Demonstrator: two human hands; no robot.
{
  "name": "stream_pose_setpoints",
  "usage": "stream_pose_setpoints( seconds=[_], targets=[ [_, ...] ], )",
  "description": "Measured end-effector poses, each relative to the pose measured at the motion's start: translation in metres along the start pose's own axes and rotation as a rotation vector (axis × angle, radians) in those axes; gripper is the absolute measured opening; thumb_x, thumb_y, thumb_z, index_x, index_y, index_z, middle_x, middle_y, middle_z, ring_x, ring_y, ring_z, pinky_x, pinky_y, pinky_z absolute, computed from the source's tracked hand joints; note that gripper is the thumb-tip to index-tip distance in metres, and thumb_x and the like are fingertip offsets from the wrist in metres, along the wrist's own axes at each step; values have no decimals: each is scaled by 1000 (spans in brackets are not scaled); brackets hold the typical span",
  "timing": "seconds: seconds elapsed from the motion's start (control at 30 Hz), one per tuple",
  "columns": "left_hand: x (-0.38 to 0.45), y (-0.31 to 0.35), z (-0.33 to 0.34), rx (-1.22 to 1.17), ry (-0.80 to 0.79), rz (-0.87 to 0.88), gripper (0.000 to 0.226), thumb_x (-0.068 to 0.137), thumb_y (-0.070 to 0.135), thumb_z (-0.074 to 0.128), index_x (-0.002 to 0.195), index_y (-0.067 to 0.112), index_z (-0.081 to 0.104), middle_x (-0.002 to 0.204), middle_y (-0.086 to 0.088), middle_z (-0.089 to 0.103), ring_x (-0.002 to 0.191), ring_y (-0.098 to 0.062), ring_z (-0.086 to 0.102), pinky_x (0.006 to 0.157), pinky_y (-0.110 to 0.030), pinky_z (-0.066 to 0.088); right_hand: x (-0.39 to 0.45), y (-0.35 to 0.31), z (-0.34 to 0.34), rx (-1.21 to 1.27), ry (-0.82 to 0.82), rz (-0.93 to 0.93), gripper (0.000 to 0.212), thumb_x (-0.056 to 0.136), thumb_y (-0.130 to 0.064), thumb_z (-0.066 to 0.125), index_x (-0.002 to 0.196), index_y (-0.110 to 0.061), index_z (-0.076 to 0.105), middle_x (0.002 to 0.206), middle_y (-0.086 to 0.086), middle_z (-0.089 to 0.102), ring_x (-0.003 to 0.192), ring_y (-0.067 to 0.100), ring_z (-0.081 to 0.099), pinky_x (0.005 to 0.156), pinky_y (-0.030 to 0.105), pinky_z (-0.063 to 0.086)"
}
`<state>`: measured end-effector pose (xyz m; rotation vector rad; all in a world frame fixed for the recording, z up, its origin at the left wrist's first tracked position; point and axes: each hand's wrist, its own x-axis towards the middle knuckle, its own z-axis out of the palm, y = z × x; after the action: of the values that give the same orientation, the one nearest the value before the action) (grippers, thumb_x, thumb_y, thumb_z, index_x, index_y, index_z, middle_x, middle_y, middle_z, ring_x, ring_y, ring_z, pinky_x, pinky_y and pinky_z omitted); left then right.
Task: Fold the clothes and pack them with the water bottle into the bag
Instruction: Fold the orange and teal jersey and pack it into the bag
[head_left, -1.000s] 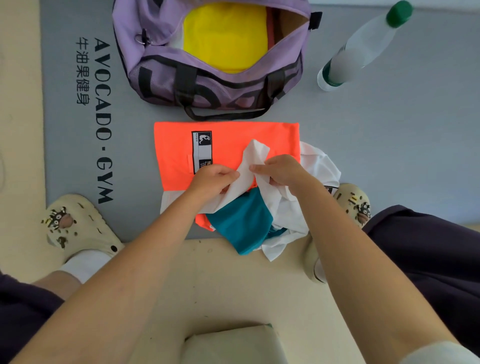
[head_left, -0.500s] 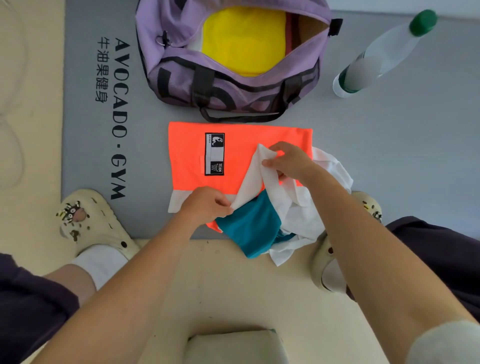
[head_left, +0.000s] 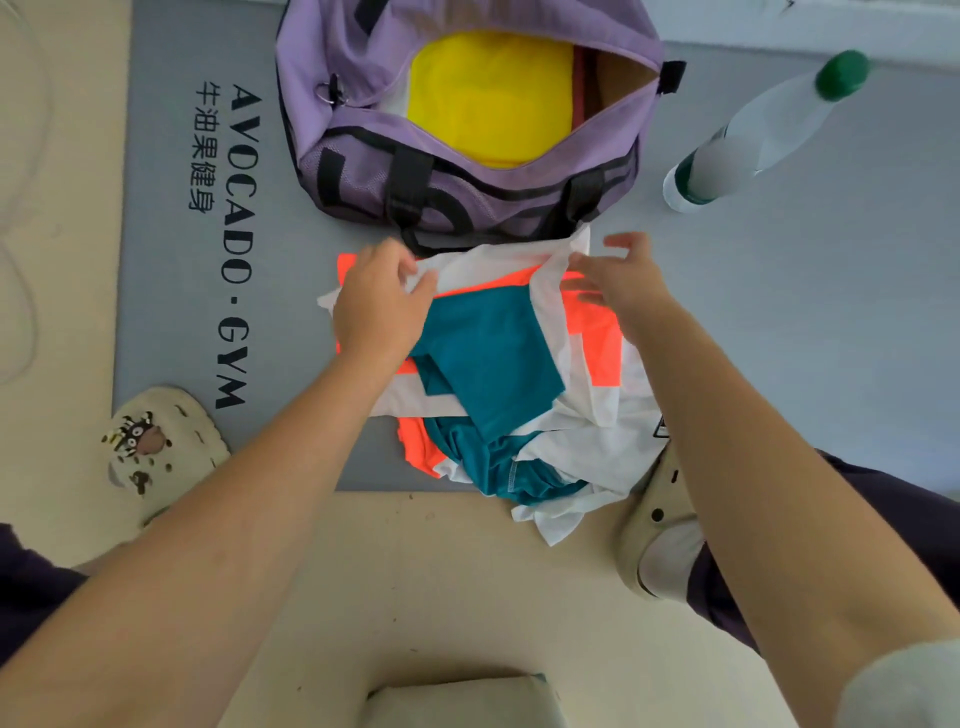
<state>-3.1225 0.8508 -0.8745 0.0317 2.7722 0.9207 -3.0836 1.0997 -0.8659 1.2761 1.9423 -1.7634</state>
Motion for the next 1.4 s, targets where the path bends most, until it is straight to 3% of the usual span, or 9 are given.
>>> stream_pose_setpoints(
  seconds=[0.13,0.23,0.4,0.7,0.87,1.03,1.2,1.3,1.4],
  targets=[
    [-36,-29,25,135,-332,-362,61,85,63,57,55,10,56,56,-3,57,62,-29,59,52,-33,41,1,22,3,-247,-18,19,30,84,-20,74,104,-11,53,94,12,67,74,23,67,65,32,53],
    [-53,-35,43,-251,-405,-579,50,82,55,68,59,11,65,61,-5,68,57,-22,65,58,-33,51,1,31,8,-447,-74,-1,28,85,-29,72,98,-4,66,83,6,61,66,16,57,60,23,45],
    [-52,-29,51,-660,-357,-808,29,80,36,79,66,19,60,52,7,59,35,-4,46,39,-18,30,0,25,12,-633,-136,59,36,84,-42,69,78,-9,55,75,3,52,68,17,49,56,24,38],
    [-35,-28,30,-788,-86,-587,19,90,23,69,77,10,63,61,-2,52,39,-10,43,47,-21,43,-2,23,1,-221,-131,-21,28,84,-11,74,75,-16,48,55,8,46,32,12,43,36,19,31],
    [-28,-27,29,-729,-57,-613,12,87,25,73,81,16,67,62,1,65,39,-8,55,47,-22,52,-3,20,4,-139,-74,-42,19,88,-9,69,83,-16,52,67,9,64,54,20,68,53,32,53],
    [-15,-36,22,-247,-178,-546,33,79,36,77,67,13,57,69,-3,61,65,-21,59,65,-38,54,1,16,5,-703,10,-109,14,88,-26,66,87,-16,58,79,5,68,65,20,64,64,30,51],
    [10,-25,4,-76,39,-102,27,79,40,75,86,19,61,93,-1,60,90,-21,56,75,-36,46,5,3,17,-661,76,-521,10,85,-27,69,85,-18,68,88,-8,63,71,9,54,64,13,34],
    [24,-19,10,35,-161,139,34,80,39,76,101,15,68,107,-6,62,105,-26,55,90,-40,43,6,1,33,-673,-61,-586,5,85,-25,70,85,-21,73,86,-12,67,66,-3,56,67,0,34],
    [33,-23,18,163,-286,146,45,79,45,76,114,18,66,118,-6,58,117,-28,48,98,-39,35,18,10,39,-819,-113,-583,9,85,-24,69,90,-16,73,95,-2,70,86,14,61,76,17,40]
  ],
)
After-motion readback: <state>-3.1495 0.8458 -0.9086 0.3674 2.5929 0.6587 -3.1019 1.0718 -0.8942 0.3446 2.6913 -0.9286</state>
